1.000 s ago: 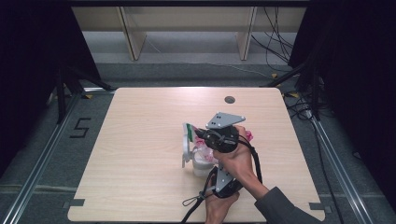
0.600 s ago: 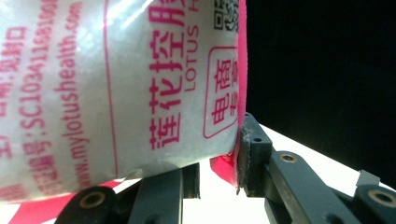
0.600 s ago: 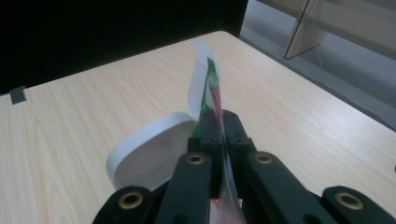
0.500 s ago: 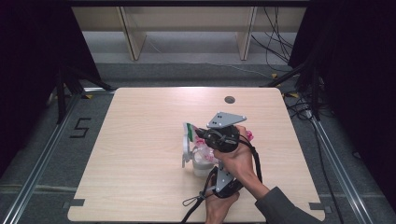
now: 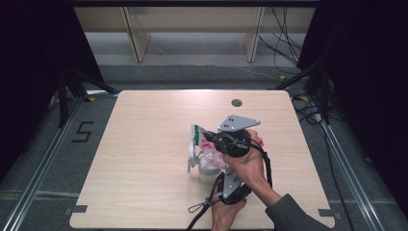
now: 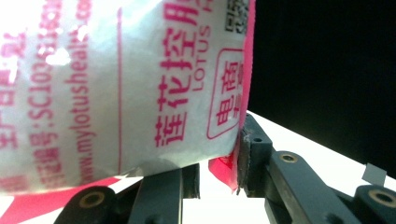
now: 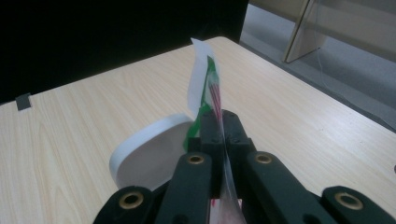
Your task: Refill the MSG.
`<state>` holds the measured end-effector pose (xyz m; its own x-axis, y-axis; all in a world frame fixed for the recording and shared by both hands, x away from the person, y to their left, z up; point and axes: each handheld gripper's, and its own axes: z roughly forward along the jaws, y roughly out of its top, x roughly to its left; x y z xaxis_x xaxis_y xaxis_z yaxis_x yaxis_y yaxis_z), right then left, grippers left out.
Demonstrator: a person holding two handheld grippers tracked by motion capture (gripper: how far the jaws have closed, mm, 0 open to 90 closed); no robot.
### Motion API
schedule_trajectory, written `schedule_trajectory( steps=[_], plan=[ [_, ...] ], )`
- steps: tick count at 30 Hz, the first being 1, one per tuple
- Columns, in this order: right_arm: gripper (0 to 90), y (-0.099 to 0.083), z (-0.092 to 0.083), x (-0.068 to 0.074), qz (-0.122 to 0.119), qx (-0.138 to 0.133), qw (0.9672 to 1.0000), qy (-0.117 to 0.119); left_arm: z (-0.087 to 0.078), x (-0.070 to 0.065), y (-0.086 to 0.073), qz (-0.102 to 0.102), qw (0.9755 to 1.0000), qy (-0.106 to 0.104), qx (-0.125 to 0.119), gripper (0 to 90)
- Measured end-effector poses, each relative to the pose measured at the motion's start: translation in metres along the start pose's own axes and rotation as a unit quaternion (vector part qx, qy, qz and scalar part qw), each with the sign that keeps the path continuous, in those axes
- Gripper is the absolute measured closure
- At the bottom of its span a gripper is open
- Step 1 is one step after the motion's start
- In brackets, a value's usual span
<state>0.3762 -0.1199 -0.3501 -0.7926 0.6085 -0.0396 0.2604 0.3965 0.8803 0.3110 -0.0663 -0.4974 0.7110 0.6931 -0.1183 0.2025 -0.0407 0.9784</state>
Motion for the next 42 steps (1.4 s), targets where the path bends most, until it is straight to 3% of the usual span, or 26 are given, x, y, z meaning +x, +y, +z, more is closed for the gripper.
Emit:
schedule_trajectory(
  steps=[4, 5, 10, 11, 12, 13, 14, 15, 16, 17, 20, 22, 26, 28, 30, 31, 32, 34, 35, 36, 37, 38, 39, 41, 42],
  plan=[
    [90.0, -0.003, -0.010, -0.005, 0.023, -0.019, 0.9996, 0.002, -0.001, 0.002, -0.003, 0.006, 0.9998, 0.006, 0.017, 72.2],
    [90.0, -0.005, -0.013, -0.005, 0.030, -0.026, 0.9992, 0.003, 0.001, 0.001, -0.004, -0.007, 0.9999, 0.003, 0.010, 71.9],
    [90.0, -0.015, -0.025, -0.013, 0.057, -0.058, 0.9967, 0.007, 0.002, 0.001, -0.008, -0.011, 0.9997, 0.004, 0.023, 70.0],
    [90.0, -0.017, -0.027, -0.015, 0.051, -0.061, 0.9967, 0.013, 0.002, 0.000, -0.008, -0.010, 0.9996, 0.003, 0.025, 69.8],
    [90.0, -0.019, -0.028, -0.014, 0.065, -0.065, 0.9957, 0.016, 0.002, 0.000, -0.008, -0.008, 0.9996, 0.001, 0.028, 69.0],
    [90.0, -0.021, -0.029, -0.017, 0.059, -0.072, 0.9956, 0.016, 0.002, -0.001, -0.009, -0.010, 0.9995, 0.001, 0.031, 68.4],
    [90.0, -0.023, -0.031, -0.016, 0.071, -0.075, 0.9945, 0.017, 0.002, 0.000, -0.010, -0.002, 0.9994, 0.001, 0.036, 67.8],
    [90.0, -0.025, -0.033, -0.018, 0.066, -0.080, 0.9945, 0.017, 0.001, 0.001, -0.010, 0.003, 0.9990, -0.003, 0.044, 67.8],
    [90.0, -0.027, -0.035, -0.019, 0.074, -0.085, 0.9934, 0.019, 0.001, 0.001, -0.011, -0.002, 0.9990, -0.002, 0.045, 66.9],
    [90.0, -0.029, -0.036, -0.021, 0.064, -0.093, 0.9933, 0.021, 0.001, 0.002, -0.012, -0.006, 0.9989, -0.005, 0.047, 65.1],
    [90.0, -0.035, -0.042, -0.020, 0.082, -0.106, 0.9907, 0.026, -0.001, 0.002, -0.013, 0.000, 0.9982, -0.004, 0.060, 60.9],
    [90.0, -0.039, -0.043, -0.021, 0.085, -0.116, 0.9892, 0.029, -0.001, 0.003, -0.014, -0.009, 0.9981, -0.011, 0.060, 58.2],
    [90.0, -0.047, -0.050, -0.023, 0.102, -0.137, 0.9849, 0.029, -0.006, 0.001, -0.017, -0.019, 0.9975, -0.003, 0.069, 48.0],
    [90.0, -0.050, -0.053, -0.026, 0.105, -0.153, 0.9822, 0.028, -0.010, 0.002, -0.016, -0.031, 0.9968, 0.000, 0.073, 43.3],
    [90.0, -0.053, -0.057, -0.026, 0.130, -0.157, 0.9785, 0.035, -0.014, 0.001, -0.015, -0.048, 0.9967, 0.001, 0.066, 37.8],
    [90.0, -0.055, -0.058, -0.030, 0.119, -0.160, 0.9795, 0.030, -0.018, 0.003, -0.015, -0.041, 0.9964, 0.002, 0.074, 36.5],
    [90.0, -0.058, -0.059, -0.030, 0.127, -0.165, 0.9775, 0.033, -0.022, 0.003, -0.014, -0.037, 0.9964, 0.001, 0.076, 36.0],
    [90.0, -0.063, -0.060, -0.031, 0.144, -0.174, 0.9737, 0.034, -0.029, 0.002, -0.014, -0.052, 0.9958, -0.006, 0.076, 34.5],
    [90.0, -0.066, -0.059, -0.034, 0.138, -0.175, 0.9743, 0.031, -0.033, 0.001, -0.015, -0.061, 0.9949, -0.003, 0.081, 32.6],
    [90.0, -0.069, -0.059, -0.034, 0.151, -0.179, 0.9716, 0.034, -0.037, 0.003, -0.015, -0.052, 0.9948, -0.007, 0.088, 32.0],
    [90.0, -0.071, -0.059, -0.034, 0.153, -0.173, 0.9723, 0.034, -0.043, 0.003, -0.016, -0.051, 0.9945, -0.009, 0.091, 32.1],
    [90.0, -0.073, -0.057, -0.038, 0.139, -0.182, 0.9731, 0.028, -0.045, 0.002, -0.017, -0.057, 0.9947, -0.009, 0.085, 32.1],
    [90.0, -0.074, -0.058, -0.038, 0.147, -0.173, 0.9736, 0.029, -0.051, 0.002, -0.017, -0.055, 0.9948, -0.005, 0.085, 32.1],
    [90.0, -0.076, -0.058, -0.039, 0.150, -0.180, 0.9716, 0.028, -0.060, 0.004, -0.017, -0.044, 0.9950, -0.005, 0.089, 32.2],
    [90.0, -0.077, -0.059, -0.042, 0.140, -0.173, 0.9746, 0.023, -0.064, 0.005, -0.016, -0.037, 0.9957, -0.007, 0.085, 32.3]
  ],
)
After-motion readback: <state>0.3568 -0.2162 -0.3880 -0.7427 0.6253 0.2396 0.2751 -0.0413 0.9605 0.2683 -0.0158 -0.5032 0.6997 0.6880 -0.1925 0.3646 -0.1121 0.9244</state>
